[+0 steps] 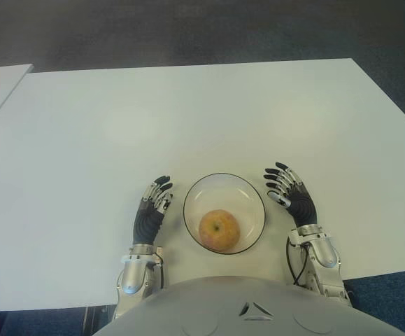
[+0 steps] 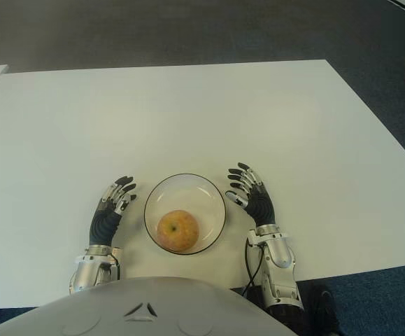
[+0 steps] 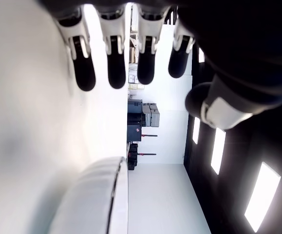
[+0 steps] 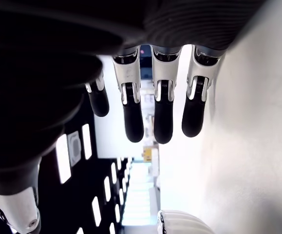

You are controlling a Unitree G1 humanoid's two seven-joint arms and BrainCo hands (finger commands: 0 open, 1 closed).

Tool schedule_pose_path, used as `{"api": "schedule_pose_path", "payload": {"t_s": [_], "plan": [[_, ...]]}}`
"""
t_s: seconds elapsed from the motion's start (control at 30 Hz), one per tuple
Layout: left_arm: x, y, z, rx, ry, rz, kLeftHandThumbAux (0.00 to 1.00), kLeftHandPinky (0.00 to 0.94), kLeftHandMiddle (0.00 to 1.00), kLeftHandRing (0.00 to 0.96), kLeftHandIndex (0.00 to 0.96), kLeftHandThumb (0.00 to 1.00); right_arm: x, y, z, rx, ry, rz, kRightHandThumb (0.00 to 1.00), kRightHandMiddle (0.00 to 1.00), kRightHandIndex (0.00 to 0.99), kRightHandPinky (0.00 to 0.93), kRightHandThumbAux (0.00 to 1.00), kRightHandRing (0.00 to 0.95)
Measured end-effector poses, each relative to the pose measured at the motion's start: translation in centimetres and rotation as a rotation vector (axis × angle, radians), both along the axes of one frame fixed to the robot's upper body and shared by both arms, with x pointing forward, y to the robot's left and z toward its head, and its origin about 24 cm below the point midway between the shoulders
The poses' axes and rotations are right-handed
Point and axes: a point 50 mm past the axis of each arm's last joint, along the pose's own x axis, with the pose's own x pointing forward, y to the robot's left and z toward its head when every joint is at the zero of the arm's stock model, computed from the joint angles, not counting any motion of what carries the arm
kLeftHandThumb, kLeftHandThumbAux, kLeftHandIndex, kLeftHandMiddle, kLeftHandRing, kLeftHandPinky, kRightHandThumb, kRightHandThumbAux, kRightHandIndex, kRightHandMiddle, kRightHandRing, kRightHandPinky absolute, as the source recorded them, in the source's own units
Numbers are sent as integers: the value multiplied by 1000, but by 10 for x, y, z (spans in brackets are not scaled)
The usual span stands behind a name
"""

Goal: Put the apples into the plate.

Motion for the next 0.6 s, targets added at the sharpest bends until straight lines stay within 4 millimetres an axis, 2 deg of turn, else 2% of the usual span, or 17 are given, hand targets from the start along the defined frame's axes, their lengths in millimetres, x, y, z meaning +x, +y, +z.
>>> {"api": "schedule_pose_path", "payload": {"t_s": [0.6], "plan": [[1,0,0,3,-2,-2,577,274,188,215,145,141,5,1,0,10,-36,7,285,276,153,330,662,293]]}}
